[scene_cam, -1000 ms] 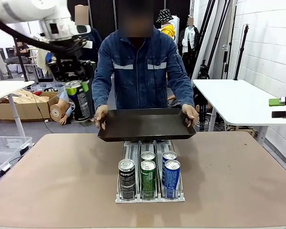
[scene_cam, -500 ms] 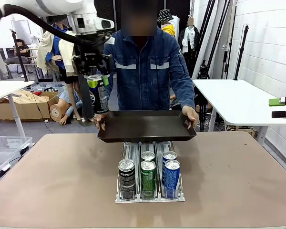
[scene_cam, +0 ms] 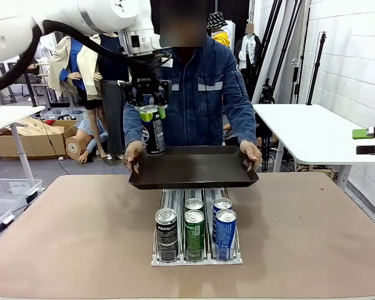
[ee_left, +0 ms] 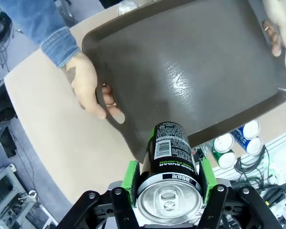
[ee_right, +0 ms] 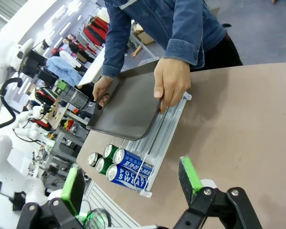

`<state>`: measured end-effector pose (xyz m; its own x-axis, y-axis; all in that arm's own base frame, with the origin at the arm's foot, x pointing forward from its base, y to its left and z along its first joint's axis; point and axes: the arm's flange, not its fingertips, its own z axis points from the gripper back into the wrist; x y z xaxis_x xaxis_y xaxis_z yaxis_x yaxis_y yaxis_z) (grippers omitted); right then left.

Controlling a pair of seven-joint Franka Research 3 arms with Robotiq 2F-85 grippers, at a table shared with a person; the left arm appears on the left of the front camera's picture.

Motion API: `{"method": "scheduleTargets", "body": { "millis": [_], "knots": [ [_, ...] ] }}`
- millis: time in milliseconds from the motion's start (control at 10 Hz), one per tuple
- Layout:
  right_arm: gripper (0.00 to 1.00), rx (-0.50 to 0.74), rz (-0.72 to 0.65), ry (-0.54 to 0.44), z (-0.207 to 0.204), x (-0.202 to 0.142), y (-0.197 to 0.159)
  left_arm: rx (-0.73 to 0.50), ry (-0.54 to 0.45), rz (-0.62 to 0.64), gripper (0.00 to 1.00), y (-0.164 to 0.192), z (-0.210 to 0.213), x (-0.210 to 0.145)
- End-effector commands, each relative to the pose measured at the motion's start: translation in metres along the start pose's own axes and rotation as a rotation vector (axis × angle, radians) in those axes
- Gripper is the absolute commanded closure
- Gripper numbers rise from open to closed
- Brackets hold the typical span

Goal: Retrieve and hand over the desired beverage to the person.
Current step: Place the picked can on the Handle tray extended by the person.

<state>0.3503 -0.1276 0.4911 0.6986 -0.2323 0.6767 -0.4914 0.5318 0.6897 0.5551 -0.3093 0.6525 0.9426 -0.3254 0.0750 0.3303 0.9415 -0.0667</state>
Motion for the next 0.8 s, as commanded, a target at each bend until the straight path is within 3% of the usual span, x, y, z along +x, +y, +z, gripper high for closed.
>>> {"method": "scheduleTargets", "body": {
  "millis": [0, 700],
  "knots": [
    [0.00, 0.003, 0.004, 0.000, -0.001, 0.000, 0.000, 0.027, -0.003, 0.012, 1.00, -0.006, 0.006, 0.024],
    [0.00, 0.003, 0.004, 0.000, -0.001, 0.000, 0.000, 0.050, 0.020, 0.026, 1.00, -0.014, -0.049, 0.061]
  ]
}}
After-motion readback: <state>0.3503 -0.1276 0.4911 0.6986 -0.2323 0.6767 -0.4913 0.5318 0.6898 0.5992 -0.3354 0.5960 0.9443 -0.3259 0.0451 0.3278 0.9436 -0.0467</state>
